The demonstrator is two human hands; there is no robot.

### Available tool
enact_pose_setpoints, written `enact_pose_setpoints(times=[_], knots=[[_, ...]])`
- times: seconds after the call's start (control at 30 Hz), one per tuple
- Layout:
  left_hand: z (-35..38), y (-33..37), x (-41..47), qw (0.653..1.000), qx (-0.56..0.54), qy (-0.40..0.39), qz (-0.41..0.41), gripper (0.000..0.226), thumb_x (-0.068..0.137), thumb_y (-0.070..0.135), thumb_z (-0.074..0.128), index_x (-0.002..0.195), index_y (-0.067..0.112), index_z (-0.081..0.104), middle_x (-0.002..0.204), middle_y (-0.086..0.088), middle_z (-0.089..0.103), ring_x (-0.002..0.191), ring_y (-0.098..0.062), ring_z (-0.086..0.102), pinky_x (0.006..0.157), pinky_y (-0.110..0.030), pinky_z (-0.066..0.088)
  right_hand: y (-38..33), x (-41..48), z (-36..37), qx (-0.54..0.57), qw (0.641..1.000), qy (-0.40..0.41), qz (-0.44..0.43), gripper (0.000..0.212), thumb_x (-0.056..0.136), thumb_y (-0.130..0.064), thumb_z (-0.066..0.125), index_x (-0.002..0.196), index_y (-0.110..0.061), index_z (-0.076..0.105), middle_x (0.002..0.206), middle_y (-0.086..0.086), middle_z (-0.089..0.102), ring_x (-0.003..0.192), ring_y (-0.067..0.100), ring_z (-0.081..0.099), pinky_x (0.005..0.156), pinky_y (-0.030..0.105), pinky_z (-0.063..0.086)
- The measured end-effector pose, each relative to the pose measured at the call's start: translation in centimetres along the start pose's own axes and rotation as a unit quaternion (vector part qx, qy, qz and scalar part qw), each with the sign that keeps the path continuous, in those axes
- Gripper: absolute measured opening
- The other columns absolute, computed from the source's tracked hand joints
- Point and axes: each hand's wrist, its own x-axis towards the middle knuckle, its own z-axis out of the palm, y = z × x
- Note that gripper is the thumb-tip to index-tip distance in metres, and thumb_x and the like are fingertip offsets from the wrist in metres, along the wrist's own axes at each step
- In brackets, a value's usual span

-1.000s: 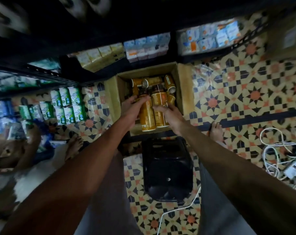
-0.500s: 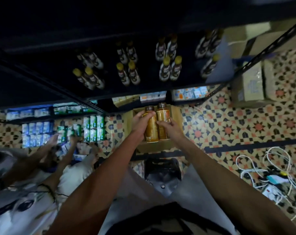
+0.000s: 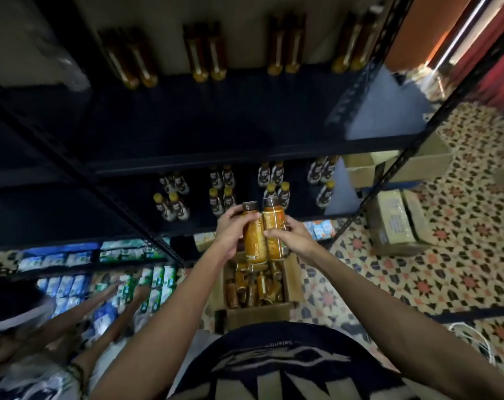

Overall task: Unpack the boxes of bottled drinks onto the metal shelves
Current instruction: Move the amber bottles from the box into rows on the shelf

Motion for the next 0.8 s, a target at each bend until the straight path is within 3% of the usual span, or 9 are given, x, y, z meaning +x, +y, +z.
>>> enact_pose_setpoints(times=[0.13,0.27,0.43,0.57,0.8], knots=[[-0.2,3.4,0.6,0.999,-0.003,-0.017,0.036,0.057,0.074,0.017,0.085,0.124,0.019,0.059,0.110,-0.007,0.072,0.102,-0.024,0.069,0.082,-0.039,0.057,-3.6,0.4,-0.6,-0.007,0.999,-0.013,-0.041,0.055,0.079,-0.031,0.084,0.128,-0.029,0.060,0.114,-0.004,0.073,0.102,0.015,0.072,0.096,0.043,0.056],[0.0,8.0,0.9,0.996,0.022,-0.024,0.088,0.044,0.073,0.019,0.086,0.109,0.029,0.062,0.109,-0.005,0.072,0.102,-0.021,0.068,0.082,-0.040,0.054,-7.7,0.8,-1.1,-0.012,0.996,-0.006,-0.092,0.047,0.081,-0.026,0.083,0.122,-0.027,0.061,0.112,-0.004,0.073,0.103,0.013,0.070,0.094,0.035,0.056],[0.3,14.1,1.4,0.986,0.031,-0.048,0.155,0.051,0.073,0.013,0.085,0.118,0.021,0.061,0.113,-0.006,0.070,0.103,-0.020,0.068,0.076,-0.032,0.053,-13.2,1.6,-2.2,-0.031,0.984,0.005,-0.174,0.050,0.080,-0.019,0.084,0.124,-0.021,0.061,0.111,-0.003,0.073,0.097,0.004,0.070,0.083,0.022,0.054],[1.0,18.4,2.2,0.978,0.056,-0.045,0.196,0.053,0.069,0.018,0.084,0.115,0.028,0.061,0.113,-0.002,0.069,0.107,-0.023,0.066,0.080,-0.037,0.054,-17.1,2.8,-3.2,-0.061,0.972,0.025,-0.228,0.053,0.075,-0.022,0.088,0.120,-0.027,0.062,0.111,-0.006,0.073,0.103,0.005,0.069,0.090,0.029,0.054],[1.3,22.9,5.0,0.954,0.140,-0.009,0.266,0.067,0.047,0.040,0.091,0.106,0.034,0.060,0.113,0.000,0.069,0.109,-0.021,0.065,0.094,-0.048,0.055,-21.5,5.6,-3.6,-0.076,0.953,0.089,-0.280,0.057,0.070,-0.020,0.091,0.119,-0.025,0.062,0.108,-0.007,0.073,0.102,0.007,0.068,0.091,0.029,0.053]])
